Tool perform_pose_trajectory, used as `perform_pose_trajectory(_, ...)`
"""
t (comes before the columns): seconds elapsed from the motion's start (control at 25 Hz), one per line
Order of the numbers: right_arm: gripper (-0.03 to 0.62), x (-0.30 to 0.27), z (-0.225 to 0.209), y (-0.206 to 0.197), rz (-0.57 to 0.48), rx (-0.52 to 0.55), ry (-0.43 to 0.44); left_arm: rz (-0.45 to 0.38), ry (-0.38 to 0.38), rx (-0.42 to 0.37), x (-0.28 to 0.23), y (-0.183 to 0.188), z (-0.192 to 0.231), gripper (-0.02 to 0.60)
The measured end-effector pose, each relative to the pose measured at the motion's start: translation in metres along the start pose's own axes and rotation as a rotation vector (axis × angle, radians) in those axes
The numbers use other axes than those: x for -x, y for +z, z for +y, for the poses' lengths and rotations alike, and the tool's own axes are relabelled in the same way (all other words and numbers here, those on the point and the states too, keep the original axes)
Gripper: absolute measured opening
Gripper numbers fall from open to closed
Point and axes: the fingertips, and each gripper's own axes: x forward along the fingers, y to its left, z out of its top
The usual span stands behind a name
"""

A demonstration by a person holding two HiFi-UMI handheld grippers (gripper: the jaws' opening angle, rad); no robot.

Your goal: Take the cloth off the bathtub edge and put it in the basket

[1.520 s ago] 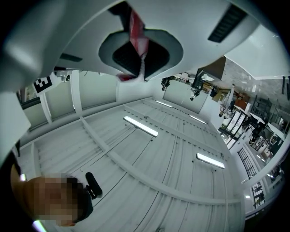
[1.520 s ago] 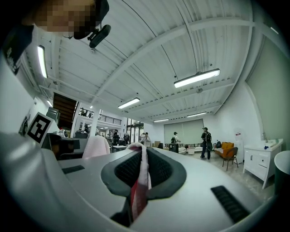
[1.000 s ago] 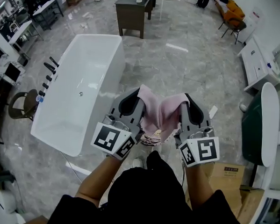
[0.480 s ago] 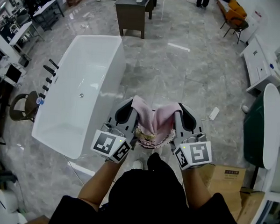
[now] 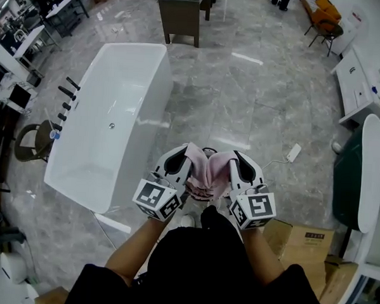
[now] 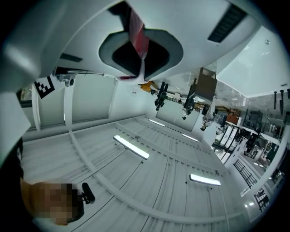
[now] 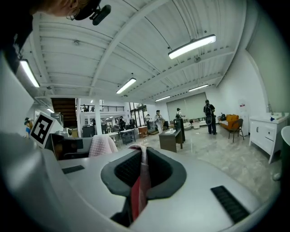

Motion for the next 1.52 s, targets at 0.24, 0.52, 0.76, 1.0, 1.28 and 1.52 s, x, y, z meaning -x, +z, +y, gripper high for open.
perform_pose_trajectory(0.24, 0.037, -0.020, -0.012, -0.030, 0.072, -0.010, 0.026, 0.080, 0.037, 0.022, -0.017, -0.040, 0.003, 0.021)
perform_pose_trajectory(0.52, 0.037, -0.042, -0.040, -0.081, 0.172, -0.039, 0.062, 0.188, 0.156, 0.062, -0.044, -0.097, 0.028, 0.021)
perform_pose_trajectory(0.76, 0.037, -0.059, -0.055, -0.127, 0.276, 0.028, 0.113, 0.280, 0.200, 0.112, -0.064, -0.154, 0.043, 0.021)
perform_pose_trajectory(1.0, 0.037, -0.070, -0.074, -0.171, 0.358, 0.059, 0.166, 0.356, 0.271, 0.180, -0.069, -0.209, 0.058, 0.021)
perform_pose_trajectory(1.28, 0.037, -0.088, -0.080, -0.235, 0.452, 0.005, 0.172, 0.462, 0.263, 0.283, -0.065, -0.270, 0.077, 0.021)
perform_pose_trajectory(1.52, 0.037, -0.112, -0.078, -0.280, 0.515, 0.004, 0.158, 0.550, 0.212, 0.301, -0.067, -0.315, 0.094, 0.021)
